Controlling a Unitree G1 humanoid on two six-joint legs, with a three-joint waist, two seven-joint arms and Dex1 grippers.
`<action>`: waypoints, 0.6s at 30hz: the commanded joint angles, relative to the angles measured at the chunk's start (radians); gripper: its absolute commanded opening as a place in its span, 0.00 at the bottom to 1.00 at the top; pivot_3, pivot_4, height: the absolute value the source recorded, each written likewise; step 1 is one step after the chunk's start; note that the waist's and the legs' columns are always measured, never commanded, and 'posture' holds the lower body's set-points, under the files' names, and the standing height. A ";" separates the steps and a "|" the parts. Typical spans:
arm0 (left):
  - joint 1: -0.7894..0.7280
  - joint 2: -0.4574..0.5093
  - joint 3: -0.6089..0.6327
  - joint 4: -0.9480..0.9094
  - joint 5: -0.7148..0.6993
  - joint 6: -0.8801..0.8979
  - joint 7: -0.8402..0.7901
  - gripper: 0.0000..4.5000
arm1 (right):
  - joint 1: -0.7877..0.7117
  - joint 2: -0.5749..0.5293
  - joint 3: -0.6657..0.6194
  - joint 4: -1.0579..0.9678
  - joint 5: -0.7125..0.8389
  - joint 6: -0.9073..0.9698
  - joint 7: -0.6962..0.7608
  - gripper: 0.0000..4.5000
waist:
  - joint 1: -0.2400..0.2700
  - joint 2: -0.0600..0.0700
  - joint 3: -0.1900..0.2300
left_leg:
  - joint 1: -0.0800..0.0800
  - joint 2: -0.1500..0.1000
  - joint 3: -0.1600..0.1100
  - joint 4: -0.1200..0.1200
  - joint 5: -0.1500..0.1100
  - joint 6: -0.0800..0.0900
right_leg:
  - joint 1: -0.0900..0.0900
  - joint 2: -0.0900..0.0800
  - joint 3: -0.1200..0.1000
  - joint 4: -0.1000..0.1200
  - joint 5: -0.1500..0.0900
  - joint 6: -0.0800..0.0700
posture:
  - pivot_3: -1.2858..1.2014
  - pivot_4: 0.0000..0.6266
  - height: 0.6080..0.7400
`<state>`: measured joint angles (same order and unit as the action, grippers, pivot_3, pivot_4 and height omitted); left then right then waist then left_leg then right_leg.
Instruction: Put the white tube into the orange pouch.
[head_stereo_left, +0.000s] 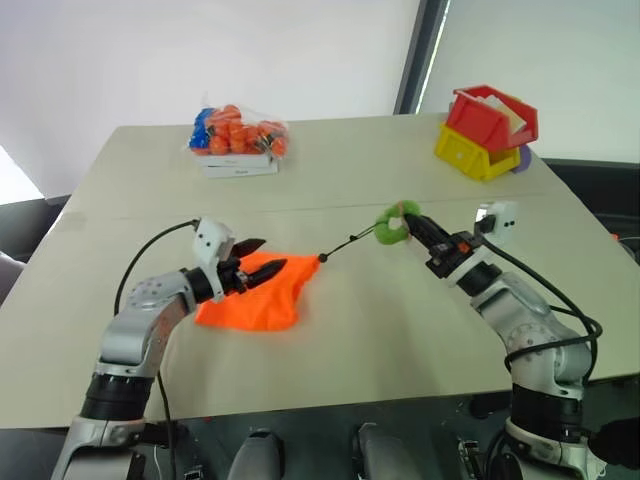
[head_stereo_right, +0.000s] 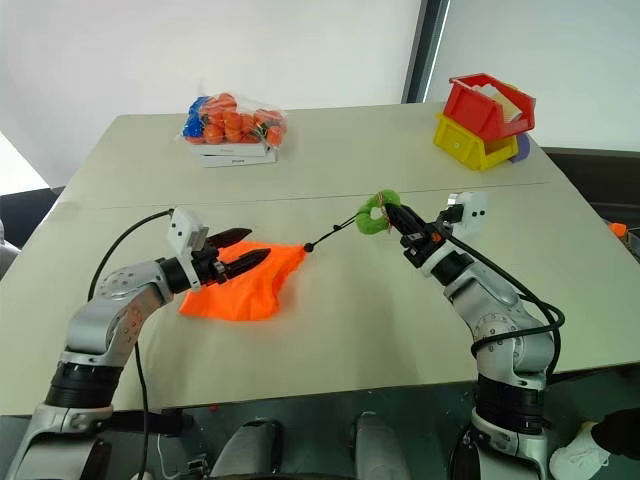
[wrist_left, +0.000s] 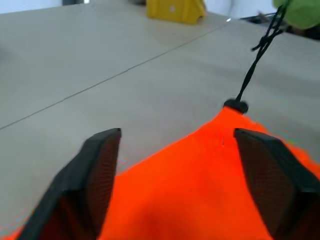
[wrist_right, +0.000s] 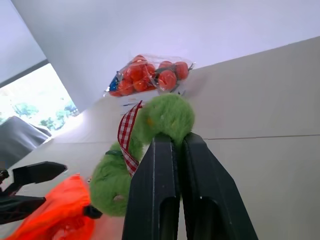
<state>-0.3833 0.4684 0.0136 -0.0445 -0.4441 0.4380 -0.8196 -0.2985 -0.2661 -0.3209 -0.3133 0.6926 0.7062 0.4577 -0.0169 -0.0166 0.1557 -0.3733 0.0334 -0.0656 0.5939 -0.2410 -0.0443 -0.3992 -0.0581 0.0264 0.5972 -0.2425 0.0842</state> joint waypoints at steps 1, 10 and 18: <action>-0.049 -0.012 -0.029 0.021 0.013 -0.017 -0.025 0.98 | -0.008 -0.014 0.006 -0.045 0.028 -0.013 -0.007 0.00 | 0.001 0.000 0.000 | 0.000 0.000 0.000 0.000 0.000 0.000 | 0.000 0.000 0.000 0.000 0.000 0.000 | 0.52 0.24 1.00; -0.199 -0.063 -0.158 0.212 0.062 -0.036 -0.174 0.98 | -0.007 -0.020 0.049 -0.053 0.046 -0.019 -0.001 0.00 | 0.000 0.000 0.000 | 0.000 0.000 -0.001 0.001 0.000 0.000 | 0.000 0.001 0.000 0.000 0.000 0.000 | 0.52 0.24 1.00; -0.305 -0.068 -0.197 0.404 0.105 -0.066 -0.306 0.98 | -0.007 -0.021 0.062 -0.080 0.070 -0.025 -0.010 0.00 | -0.002 0.000 0.000 | 0.000 0.000 -0.001 0.000 0.000 0.000 | 0.000 0.001 0.000 0.000 0.000 0.000 | 0.52 0.24 1.00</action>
<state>-0.6654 0.3965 -0.1833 0.3520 -0.3483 0.3989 -1.1031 -0.2936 -0.2830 -0.2557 -0.3462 0.7374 0.7065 0.4482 -0.0187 -0.0165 0.1557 -0.3737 0.0336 -0.0669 0.5938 -0.2410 -0.0440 -0.3994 -0.0567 0.0264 0.5973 -0.2427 0.0847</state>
